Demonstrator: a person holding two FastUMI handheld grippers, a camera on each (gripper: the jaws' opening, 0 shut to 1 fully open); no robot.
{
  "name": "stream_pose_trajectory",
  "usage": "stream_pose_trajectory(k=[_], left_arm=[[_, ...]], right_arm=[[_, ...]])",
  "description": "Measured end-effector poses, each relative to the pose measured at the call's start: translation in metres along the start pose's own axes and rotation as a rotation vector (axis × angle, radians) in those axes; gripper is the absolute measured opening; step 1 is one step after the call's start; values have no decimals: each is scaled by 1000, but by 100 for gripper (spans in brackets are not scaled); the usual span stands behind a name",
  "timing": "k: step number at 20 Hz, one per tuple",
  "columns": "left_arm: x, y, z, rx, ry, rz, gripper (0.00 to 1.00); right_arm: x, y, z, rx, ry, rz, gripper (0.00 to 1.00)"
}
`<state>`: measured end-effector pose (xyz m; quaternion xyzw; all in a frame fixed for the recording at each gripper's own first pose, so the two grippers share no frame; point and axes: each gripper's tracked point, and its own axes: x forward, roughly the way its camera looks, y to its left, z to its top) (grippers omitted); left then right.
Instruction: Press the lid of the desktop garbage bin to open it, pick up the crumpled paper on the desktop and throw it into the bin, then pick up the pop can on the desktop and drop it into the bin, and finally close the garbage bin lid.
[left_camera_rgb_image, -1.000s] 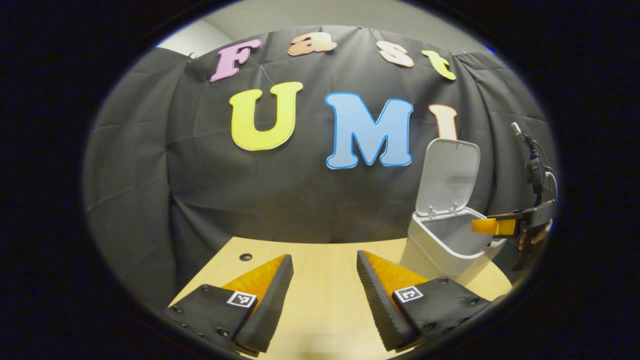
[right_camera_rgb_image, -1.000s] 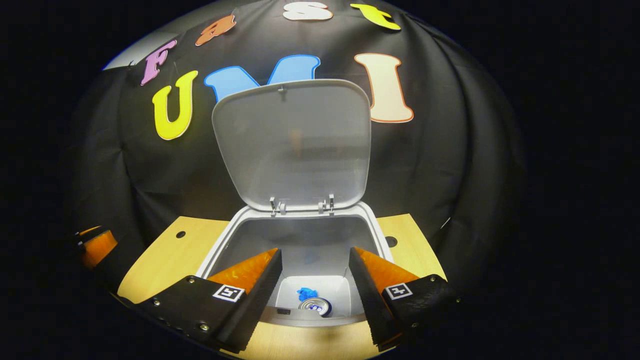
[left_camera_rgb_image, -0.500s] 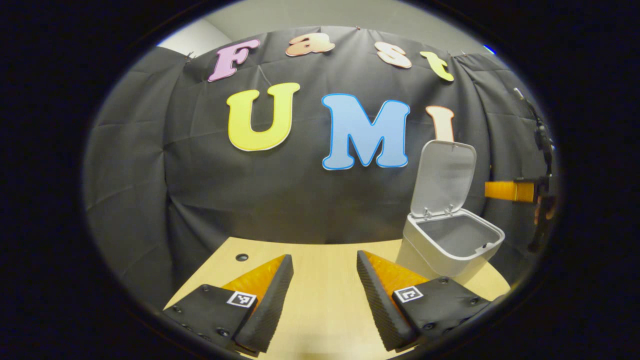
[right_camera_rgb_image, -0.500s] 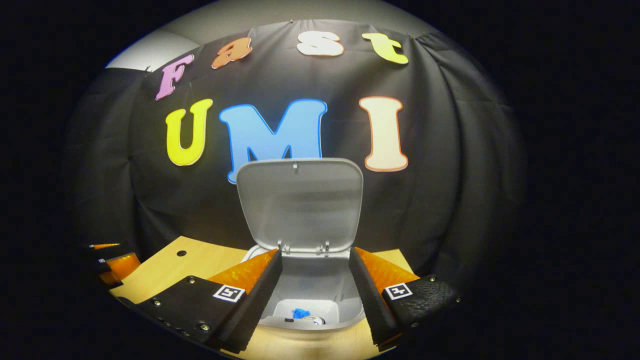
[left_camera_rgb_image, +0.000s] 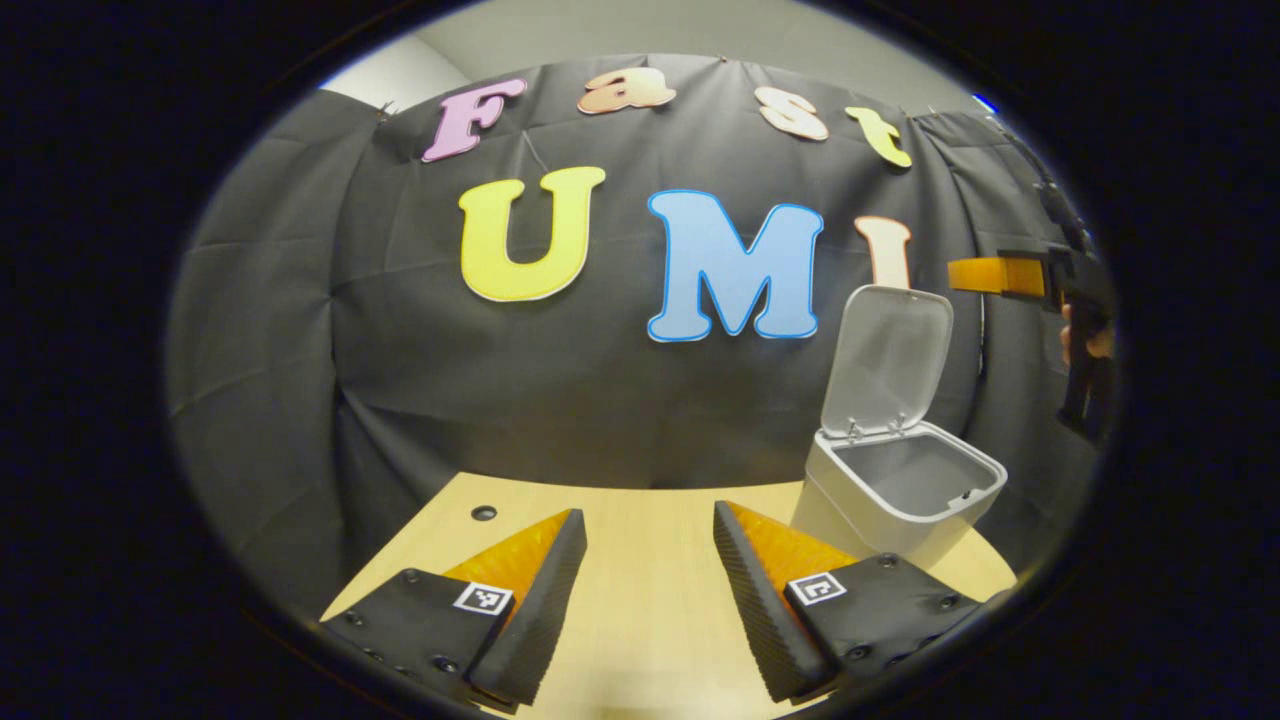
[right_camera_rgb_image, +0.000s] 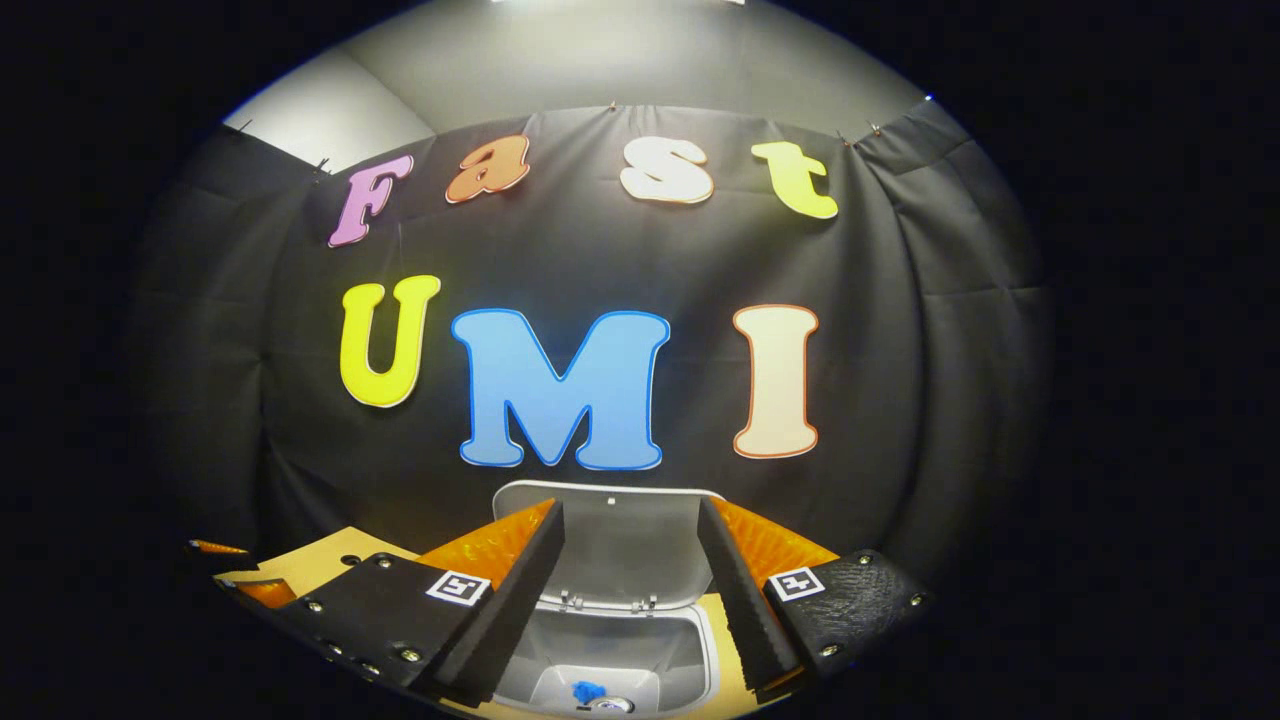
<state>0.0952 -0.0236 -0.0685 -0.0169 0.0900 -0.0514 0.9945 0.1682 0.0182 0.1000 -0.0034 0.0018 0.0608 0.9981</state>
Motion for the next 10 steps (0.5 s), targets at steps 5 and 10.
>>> stream_pose_trajectory(k=[5, 10], left_arm=[[-4, 13, -4, -16, 8, 25, 92], [-4, 28, -6, -20, 13, 52, 92]], right_arm=[[30, -3, 18, 14, -37, -25, 86], [60, -4, 17, 24, -34, -43, 86]])
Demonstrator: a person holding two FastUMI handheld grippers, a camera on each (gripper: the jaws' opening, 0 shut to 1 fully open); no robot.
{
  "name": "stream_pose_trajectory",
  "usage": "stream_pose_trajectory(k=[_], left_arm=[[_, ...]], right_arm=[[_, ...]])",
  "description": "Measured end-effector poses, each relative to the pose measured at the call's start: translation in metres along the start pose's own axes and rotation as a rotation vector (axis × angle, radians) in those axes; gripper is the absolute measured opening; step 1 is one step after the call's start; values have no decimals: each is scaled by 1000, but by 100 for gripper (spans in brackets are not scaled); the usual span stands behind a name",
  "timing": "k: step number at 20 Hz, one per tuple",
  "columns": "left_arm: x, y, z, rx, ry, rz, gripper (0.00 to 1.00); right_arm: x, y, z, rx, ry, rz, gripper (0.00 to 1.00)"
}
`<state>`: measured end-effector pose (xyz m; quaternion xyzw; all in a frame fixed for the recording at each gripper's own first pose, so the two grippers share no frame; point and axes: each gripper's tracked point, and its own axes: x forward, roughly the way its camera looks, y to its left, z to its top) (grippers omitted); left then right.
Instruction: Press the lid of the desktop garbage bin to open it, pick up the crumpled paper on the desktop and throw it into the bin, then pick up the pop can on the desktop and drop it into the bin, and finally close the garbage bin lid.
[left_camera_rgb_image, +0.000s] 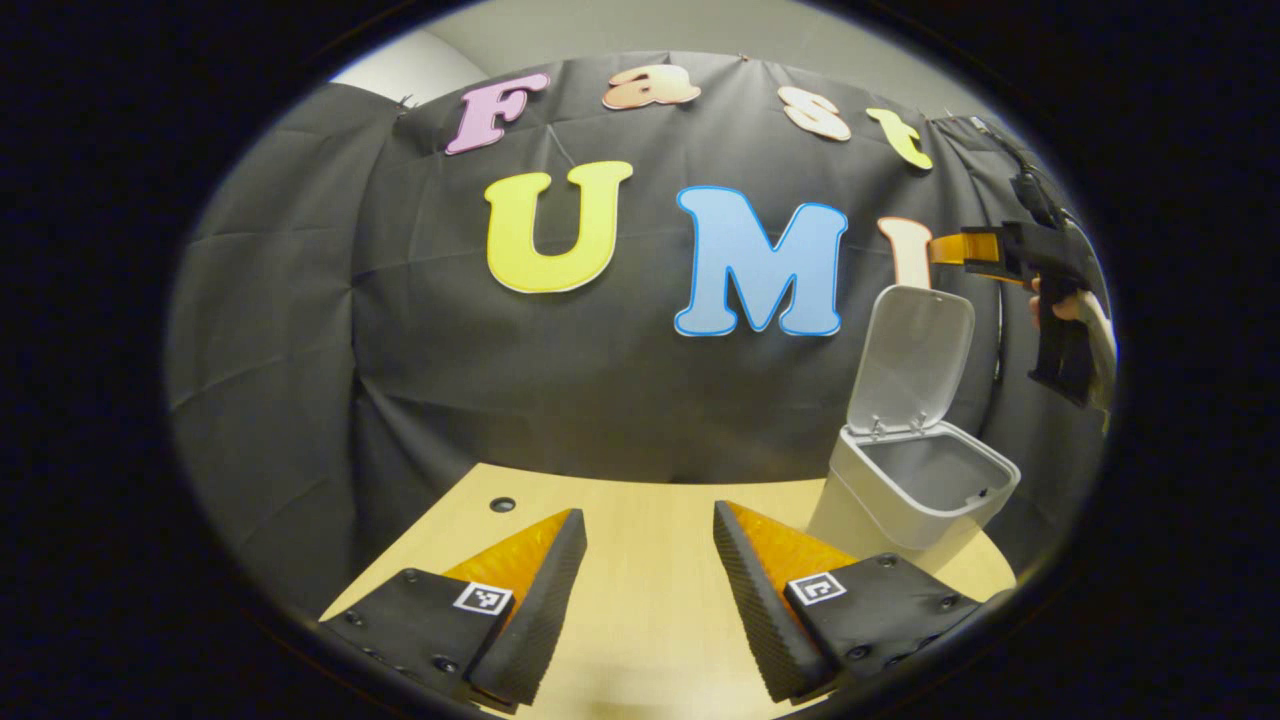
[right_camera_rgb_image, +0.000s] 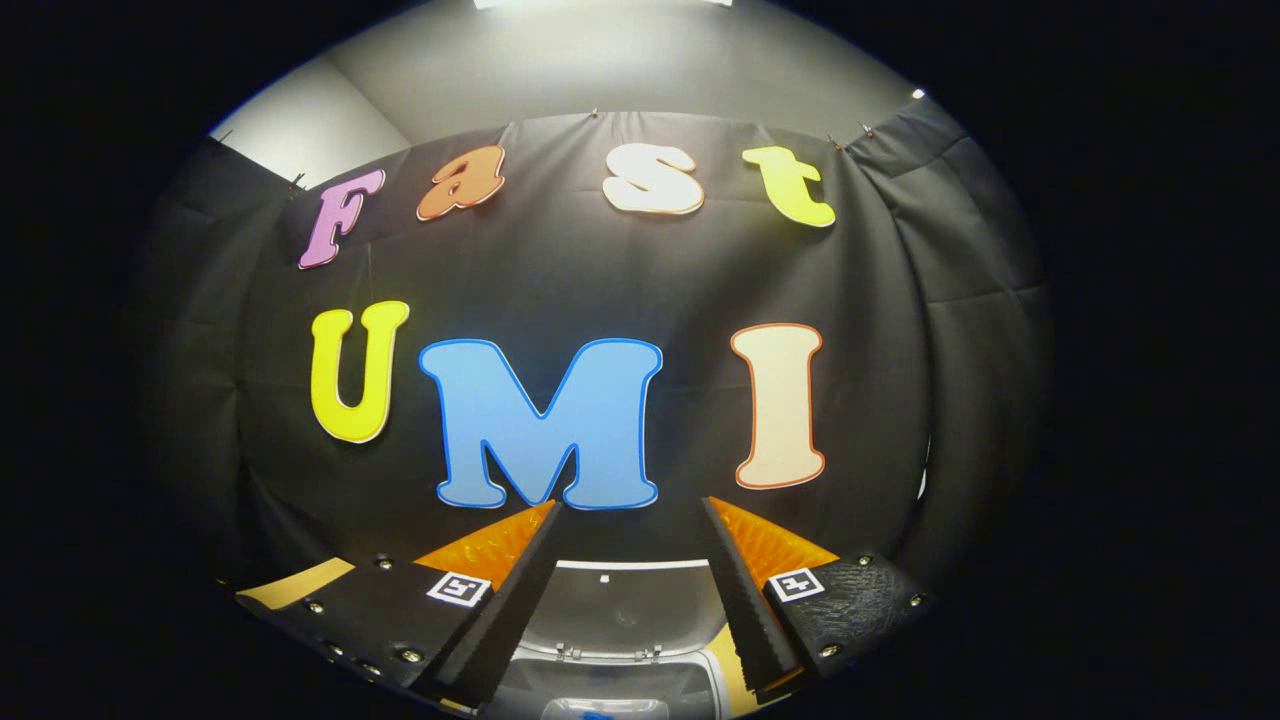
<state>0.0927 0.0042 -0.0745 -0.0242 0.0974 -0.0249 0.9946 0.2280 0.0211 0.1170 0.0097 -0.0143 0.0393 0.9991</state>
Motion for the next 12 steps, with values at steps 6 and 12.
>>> stream_pose_trajectory(k=[6, 12], left_arm=[[-1, 13, -2, -11, 9, 24, 80], [-1, 22, -3, -16, 14, 41, 92]], right_arm=[[28, 5, -17, -1, 44, -2, 86], [36, 5, -33, 2, 97, -12, 86]])
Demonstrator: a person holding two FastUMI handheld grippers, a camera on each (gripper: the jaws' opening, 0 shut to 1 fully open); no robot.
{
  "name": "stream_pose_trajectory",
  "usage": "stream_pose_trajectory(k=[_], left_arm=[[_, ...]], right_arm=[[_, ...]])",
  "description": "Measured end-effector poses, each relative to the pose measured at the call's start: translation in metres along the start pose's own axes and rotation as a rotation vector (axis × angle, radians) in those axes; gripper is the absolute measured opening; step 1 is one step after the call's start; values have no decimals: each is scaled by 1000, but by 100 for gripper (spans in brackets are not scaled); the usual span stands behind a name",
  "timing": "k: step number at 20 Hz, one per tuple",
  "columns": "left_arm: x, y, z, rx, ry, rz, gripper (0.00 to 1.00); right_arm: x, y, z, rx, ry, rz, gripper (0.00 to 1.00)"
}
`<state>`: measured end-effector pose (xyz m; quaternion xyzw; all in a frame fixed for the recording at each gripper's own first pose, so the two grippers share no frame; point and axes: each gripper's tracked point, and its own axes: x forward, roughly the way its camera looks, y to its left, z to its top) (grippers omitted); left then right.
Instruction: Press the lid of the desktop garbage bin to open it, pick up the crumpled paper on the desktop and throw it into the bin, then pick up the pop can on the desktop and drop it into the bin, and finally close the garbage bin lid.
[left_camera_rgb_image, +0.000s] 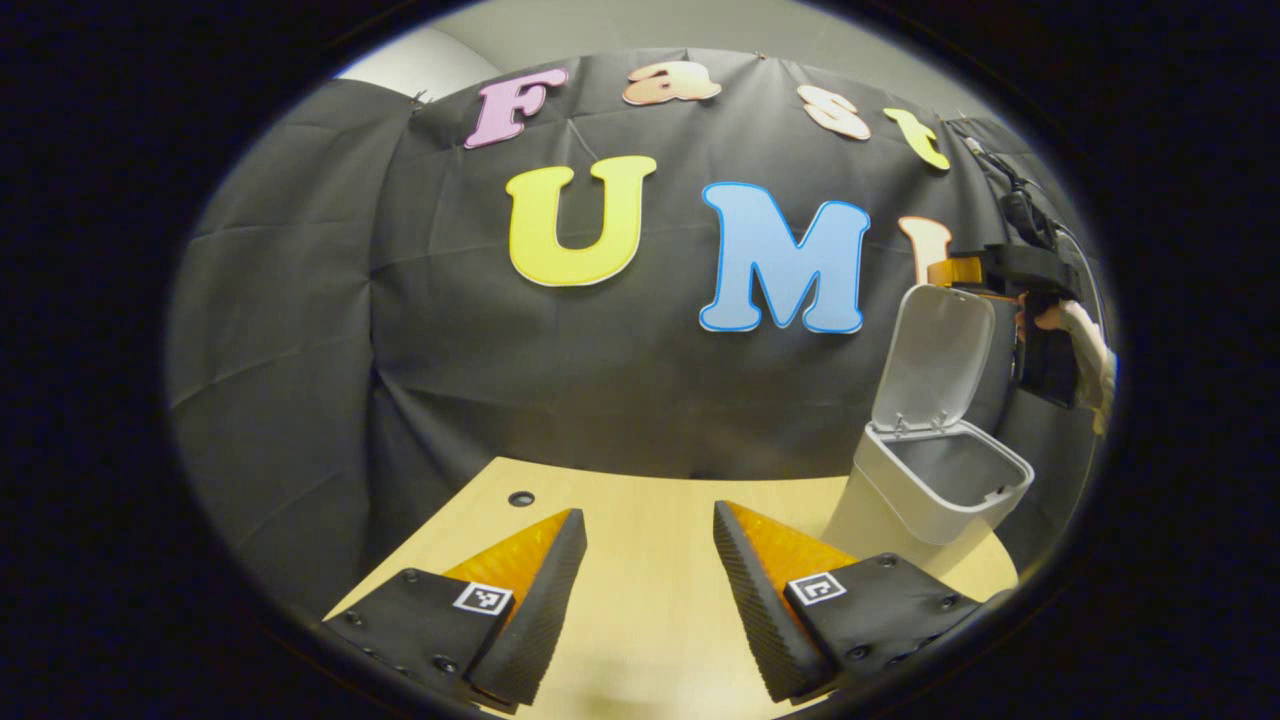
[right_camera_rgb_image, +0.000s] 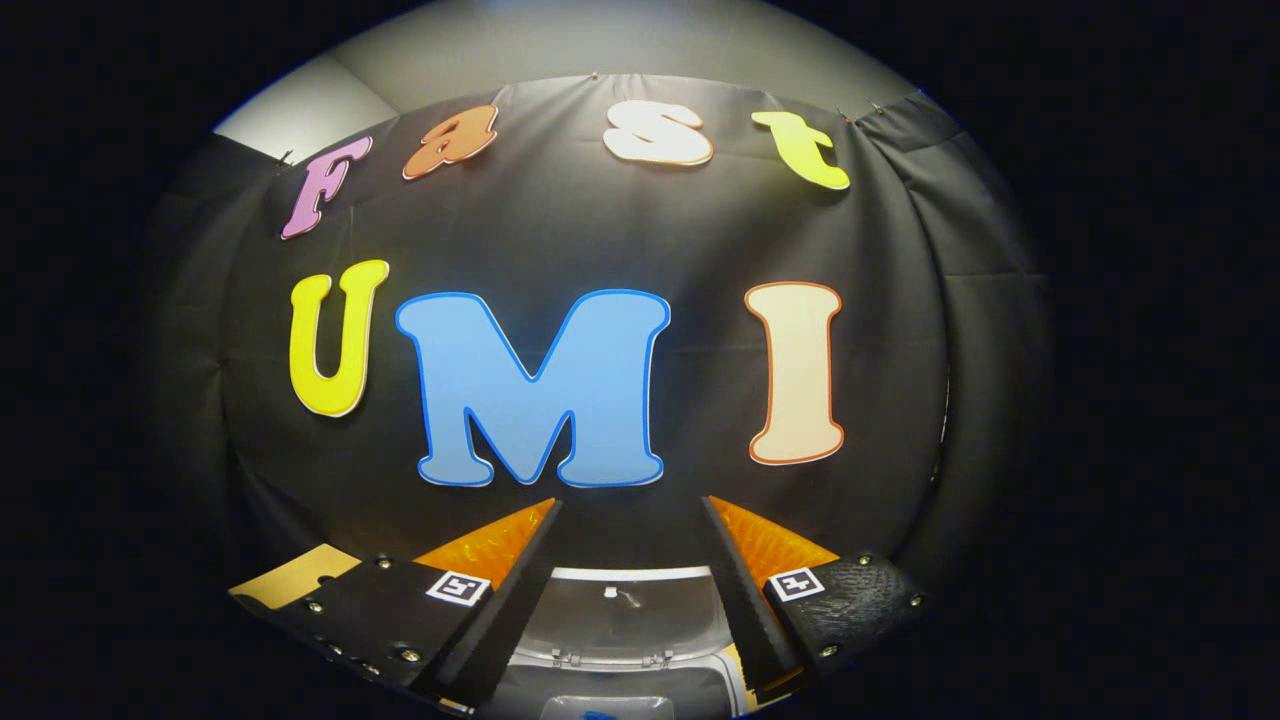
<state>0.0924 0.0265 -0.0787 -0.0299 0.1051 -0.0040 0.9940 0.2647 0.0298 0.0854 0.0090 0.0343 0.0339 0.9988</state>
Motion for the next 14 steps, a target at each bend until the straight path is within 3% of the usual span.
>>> stream_pose_trajectory(k=[4, 12, 13, 14], left_arm=[[1, -3, 0, -4, 2, -9, 85], [6, -21, 0, 6, 0, -55, 84], [5, -24, 1, 6, 0, -61, 81], [6, -26, 0, 5, 1, -66, 84]], right_arm=[[-15, 1, -5, 10, 44, 16, 86], [-59, 2, -32, 22, 179, 68, 87], [-67, 2, -38, 21, 205, 76, 87], [-75, 2, -46, 21, 234, 84, 87]])
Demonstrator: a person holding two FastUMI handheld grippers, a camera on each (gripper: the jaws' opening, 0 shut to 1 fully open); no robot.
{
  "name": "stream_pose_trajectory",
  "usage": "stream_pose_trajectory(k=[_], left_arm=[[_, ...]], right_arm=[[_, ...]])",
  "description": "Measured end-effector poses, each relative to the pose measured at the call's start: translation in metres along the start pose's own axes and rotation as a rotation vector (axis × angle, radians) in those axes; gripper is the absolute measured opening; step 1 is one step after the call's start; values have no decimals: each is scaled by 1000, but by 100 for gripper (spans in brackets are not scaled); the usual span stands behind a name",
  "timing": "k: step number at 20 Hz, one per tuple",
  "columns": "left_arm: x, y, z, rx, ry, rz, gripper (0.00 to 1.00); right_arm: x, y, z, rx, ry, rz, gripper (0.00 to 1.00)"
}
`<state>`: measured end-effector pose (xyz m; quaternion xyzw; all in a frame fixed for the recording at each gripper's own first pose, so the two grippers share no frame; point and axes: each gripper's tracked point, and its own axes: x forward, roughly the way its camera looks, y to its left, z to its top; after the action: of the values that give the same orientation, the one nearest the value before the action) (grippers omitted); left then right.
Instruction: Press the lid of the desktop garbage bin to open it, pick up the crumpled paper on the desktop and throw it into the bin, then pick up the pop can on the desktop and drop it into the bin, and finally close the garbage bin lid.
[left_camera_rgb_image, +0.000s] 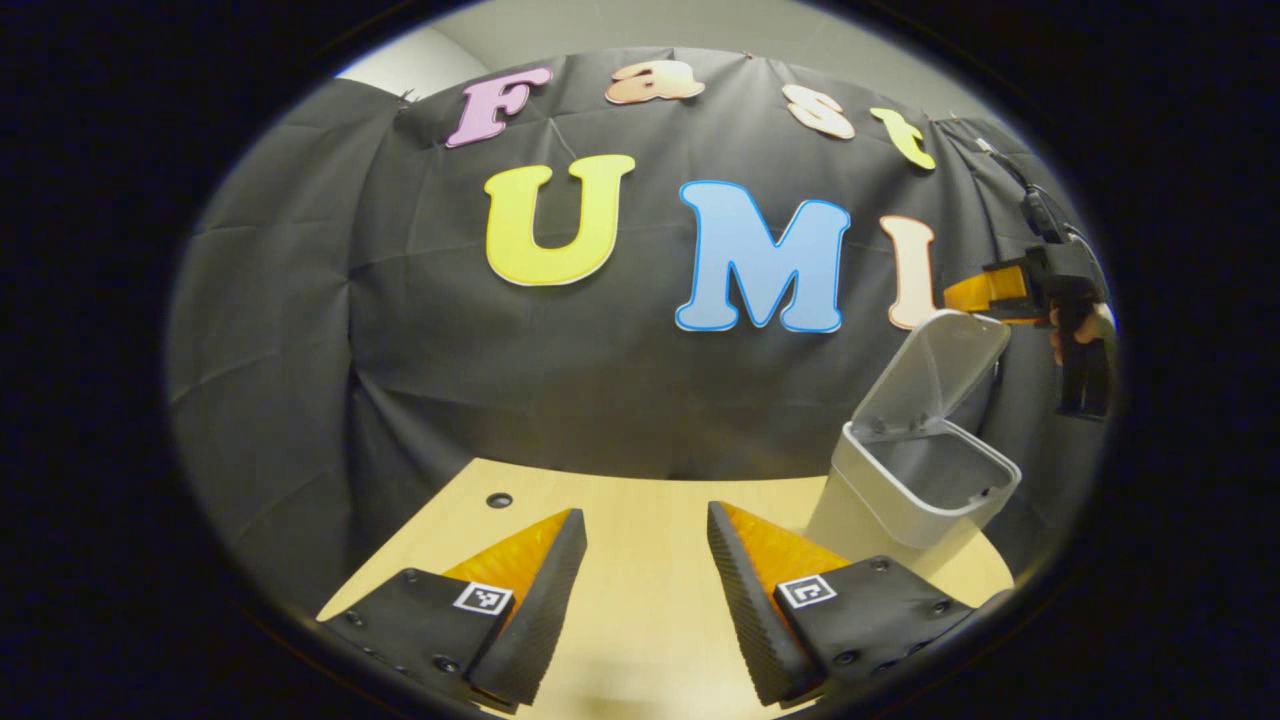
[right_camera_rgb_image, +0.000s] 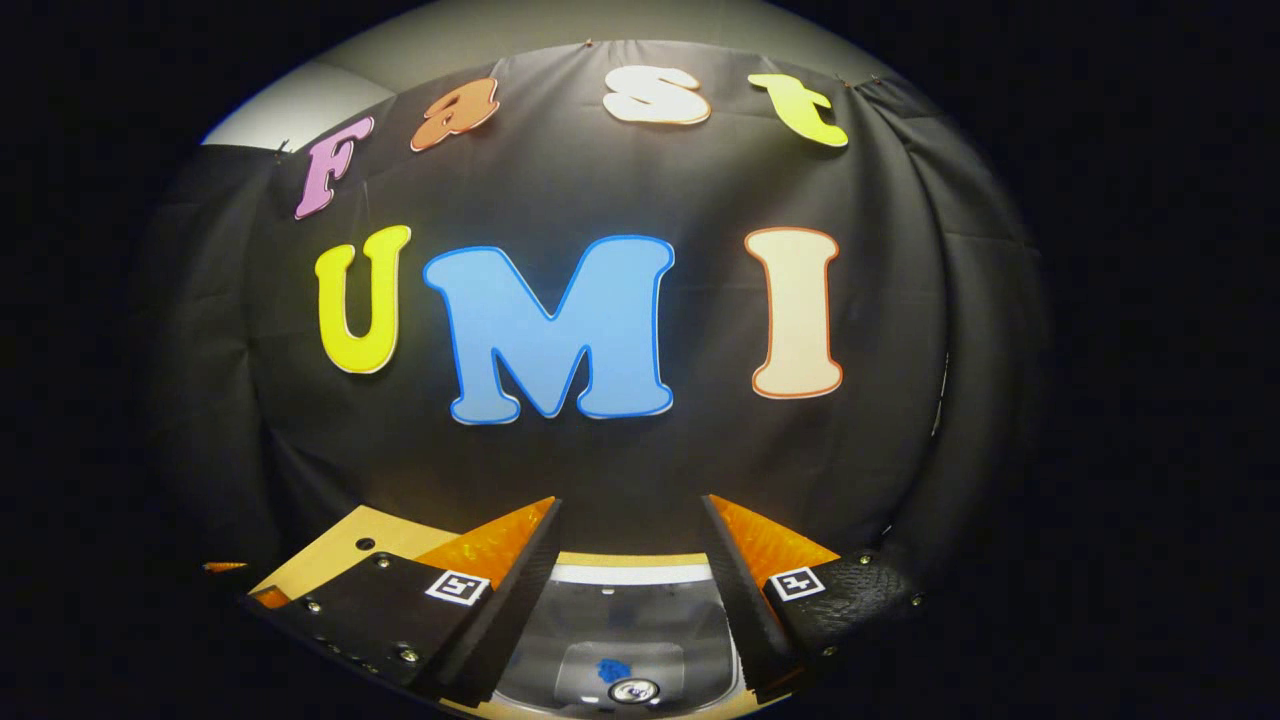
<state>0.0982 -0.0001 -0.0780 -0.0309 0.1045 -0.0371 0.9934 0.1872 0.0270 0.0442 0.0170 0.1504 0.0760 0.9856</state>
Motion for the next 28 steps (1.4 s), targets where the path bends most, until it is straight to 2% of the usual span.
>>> stream_pose_trajectory(k=[5, 8, 9, 10, 17, 18, 19, 20, 28], left_arm=[[2, -7, -2, 0, 3, -22, 84], [2, -10, -4, 1, 7, -29, 78], [2, -11, -4, 2, 8, -31, 84], [1, -12, -4, 1, 9, -33, 81], [0, -13, -6, -1, 12, -39, 84], [1, -13, -7, -1, 14, -39, 81], [3, -13, -7, -1, 15, -39, 84], [4, -12, -7, -2, 17, -39, 81], [16, -22, -6, 11, 19, -47, 84]], right_arm=[[-18, -1, -60, -11, 173, 13, 87], [-23, -1, -89, 1, 244, 16, 87], [-25, -1, -97, 4, 263, 15, 87], [-26, -1, -105, 3, 280, 15, 87], [-30, 2, -146, -20, 383, 27, 90], [-32, 2, -148, -32, 385, 27, 90], [-31, 2, -145, -37, 372, 25, 91], [-31, 3, -149, -40, 380, 27, 91], [-29, 2, -153, -46, 351, 41, 93]])
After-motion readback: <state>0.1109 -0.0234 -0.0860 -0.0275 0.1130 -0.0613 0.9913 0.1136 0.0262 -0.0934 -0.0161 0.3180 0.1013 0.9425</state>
